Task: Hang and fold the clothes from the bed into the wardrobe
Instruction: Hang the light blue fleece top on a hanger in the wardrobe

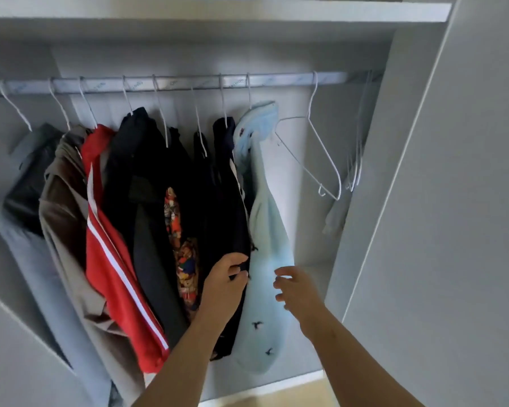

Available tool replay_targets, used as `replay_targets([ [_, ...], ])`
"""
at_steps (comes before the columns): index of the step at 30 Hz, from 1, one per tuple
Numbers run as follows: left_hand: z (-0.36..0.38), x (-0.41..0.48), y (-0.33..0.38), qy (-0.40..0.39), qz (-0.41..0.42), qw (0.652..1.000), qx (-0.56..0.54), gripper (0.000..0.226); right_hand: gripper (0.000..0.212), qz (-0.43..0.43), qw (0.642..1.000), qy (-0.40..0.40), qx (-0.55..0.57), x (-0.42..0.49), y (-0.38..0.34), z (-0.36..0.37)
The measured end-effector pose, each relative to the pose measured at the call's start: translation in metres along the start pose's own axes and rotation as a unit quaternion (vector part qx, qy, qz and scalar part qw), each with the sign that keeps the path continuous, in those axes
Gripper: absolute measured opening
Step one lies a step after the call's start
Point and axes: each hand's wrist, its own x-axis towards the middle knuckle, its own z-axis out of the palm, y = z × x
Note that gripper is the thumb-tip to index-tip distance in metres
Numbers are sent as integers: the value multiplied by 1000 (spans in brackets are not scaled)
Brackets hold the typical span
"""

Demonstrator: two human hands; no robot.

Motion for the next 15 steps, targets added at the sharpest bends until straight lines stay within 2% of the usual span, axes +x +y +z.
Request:
replay_targets([
  [3,19,-39,-8,-45,-68,997,-15,26,15,40,999,15,15,-37,36,-16],
  [8,58,-88,-15,-137,-153,978,-25,24,12,96,990,84,67,-87,94,-47],
  [12,94,-135,-27,-245,-197,949,3,19,12,166,966,156,119,-132,145,-67],
  [15,111,-166,-40,-341,-201,917,43,17,11,208,941,228,141,-165,179,-72],
])
